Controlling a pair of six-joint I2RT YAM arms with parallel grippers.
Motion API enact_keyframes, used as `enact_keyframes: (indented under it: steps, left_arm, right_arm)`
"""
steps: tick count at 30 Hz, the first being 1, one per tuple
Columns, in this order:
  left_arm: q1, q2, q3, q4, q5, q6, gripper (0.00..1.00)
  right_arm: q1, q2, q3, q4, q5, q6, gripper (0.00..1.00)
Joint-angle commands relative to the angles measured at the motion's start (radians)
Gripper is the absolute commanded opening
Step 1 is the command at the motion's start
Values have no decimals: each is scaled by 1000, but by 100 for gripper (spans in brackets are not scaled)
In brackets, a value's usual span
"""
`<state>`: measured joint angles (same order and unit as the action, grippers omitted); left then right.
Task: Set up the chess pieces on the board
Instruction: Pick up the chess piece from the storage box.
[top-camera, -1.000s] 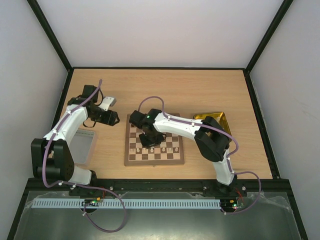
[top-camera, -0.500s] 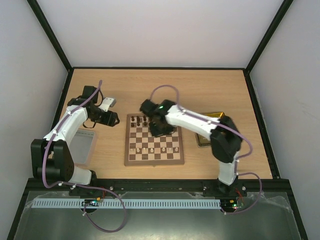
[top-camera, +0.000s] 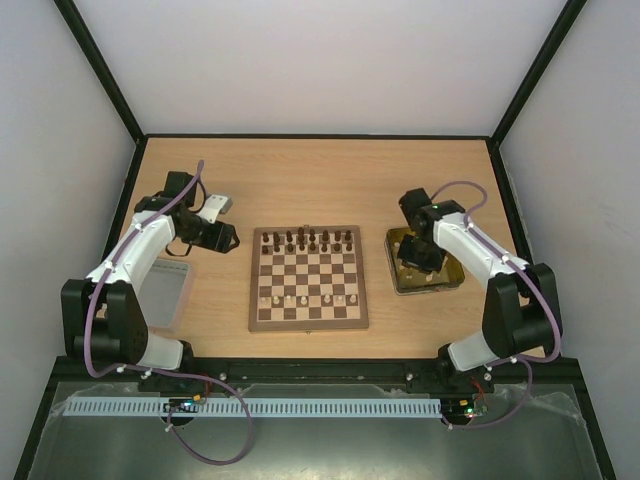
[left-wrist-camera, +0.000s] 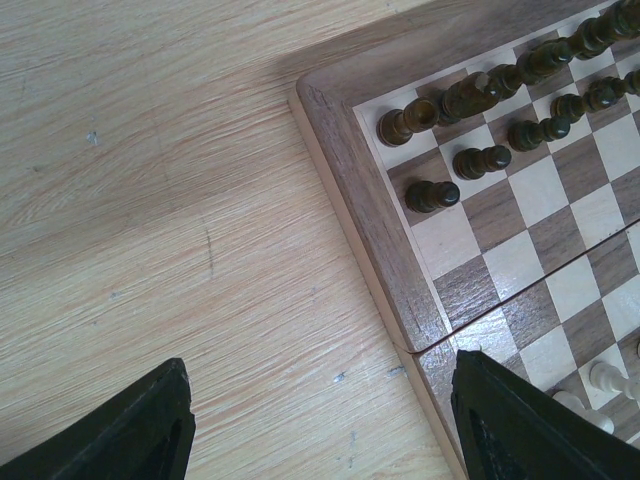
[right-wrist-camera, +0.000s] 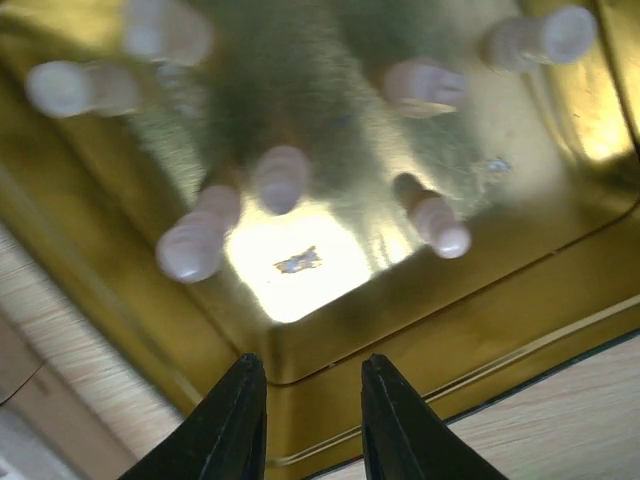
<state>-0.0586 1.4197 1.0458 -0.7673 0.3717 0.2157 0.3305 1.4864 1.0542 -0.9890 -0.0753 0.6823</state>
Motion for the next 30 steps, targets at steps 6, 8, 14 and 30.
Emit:
enact_keyframes:
  steps: [6,8,14,30]
  left_arm:
    - [-4,-16,-13,2,7,-12,71]
    - [-4,-15,-15,2,7,-12,71]
    - [-4,-8,-13,-1,8,-10,71]
    - [-11,10,-6,-4,7,-12,71]
  right_arm:
    - [-143,-26,-93,102,-35,27,25]
    - [-159,-19,-92,113,-37,26,25]
    - [-200,-3,-100,141,-56,30,25]
    - [-274,-29,-200,174,-72,17,26]
